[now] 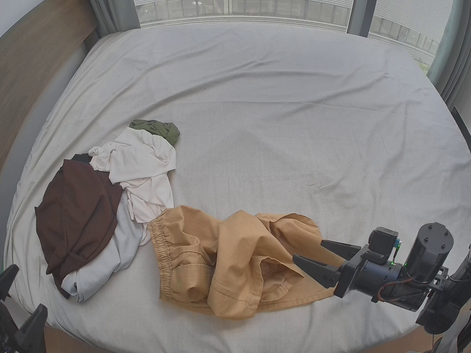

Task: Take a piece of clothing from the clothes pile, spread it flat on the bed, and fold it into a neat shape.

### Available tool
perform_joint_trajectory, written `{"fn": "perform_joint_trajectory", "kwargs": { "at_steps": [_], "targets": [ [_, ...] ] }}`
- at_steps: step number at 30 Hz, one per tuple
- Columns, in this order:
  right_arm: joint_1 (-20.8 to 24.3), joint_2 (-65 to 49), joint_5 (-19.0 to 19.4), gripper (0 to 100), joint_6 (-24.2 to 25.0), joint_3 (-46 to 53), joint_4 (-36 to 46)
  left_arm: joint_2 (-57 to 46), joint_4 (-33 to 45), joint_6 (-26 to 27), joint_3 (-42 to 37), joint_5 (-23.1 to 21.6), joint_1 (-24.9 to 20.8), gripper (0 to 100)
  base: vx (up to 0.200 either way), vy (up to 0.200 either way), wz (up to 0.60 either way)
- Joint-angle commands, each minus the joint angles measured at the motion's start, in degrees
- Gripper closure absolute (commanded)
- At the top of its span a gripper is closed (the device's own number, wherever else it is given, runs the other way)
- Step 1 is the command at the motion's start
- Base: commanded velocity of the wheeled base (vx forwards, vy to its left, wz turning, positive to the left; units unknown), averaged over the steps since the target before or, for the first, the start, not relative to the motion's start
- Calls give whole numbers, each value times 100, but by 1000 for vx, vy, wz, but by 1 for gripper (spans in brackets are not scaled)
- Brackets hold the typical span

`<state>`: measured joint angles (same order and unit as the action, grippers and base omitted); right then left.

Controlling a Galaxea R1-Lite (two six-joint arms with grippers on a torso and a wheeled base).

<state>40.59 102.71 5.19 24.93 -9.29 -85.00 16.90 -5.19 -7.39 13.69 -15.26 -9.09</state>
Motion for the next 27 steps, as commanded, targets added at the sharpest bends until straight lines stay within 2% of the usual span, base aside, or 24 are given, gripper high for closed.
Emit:
{"fn": "perform_joint_trajectory", "kwargs": {
  "at_steps": [1,4,8,10,12,16,21,24,27],
  "targets": [
    [370,408,184,0,654,-811,239,1896,-606,-940,213,-724,-391,0,0,0,0],
    [458,435,307,0,733,-926,423,2476,-1019,-1019,204,-820,-462,0,0,0,0],
    [599,725,316,0,733,-1057,555,3373,-1801,-1098,292,-979,-462,0,0,0,0],
    [599,786,316,0,733,-1066,546,3540,-1950,-1098,301,-1031,-462,0,0,0,0],
    [599,953,316,0,741,-1101,546,4217,-2460,-1098,345,-1251,-409,0,0,0,0],
    [599,962,307,0,741,-1040,555,4814,-2601,-1081,336,-1480,-339,0,0,0,0],
    [564,944,307,0,733,-978,564,5430,-2680,-1072,398,-1532,-93,0,0,0,0],
    [546,944,298,0,733,-970,564,5887,-3058,-1045,389,-1550,189,0,0,0,0],
    [572,962,289,0,741,-970,564,6168,-3339,-1054,231,-1559,233,0,0,0,0]
  ]
}}
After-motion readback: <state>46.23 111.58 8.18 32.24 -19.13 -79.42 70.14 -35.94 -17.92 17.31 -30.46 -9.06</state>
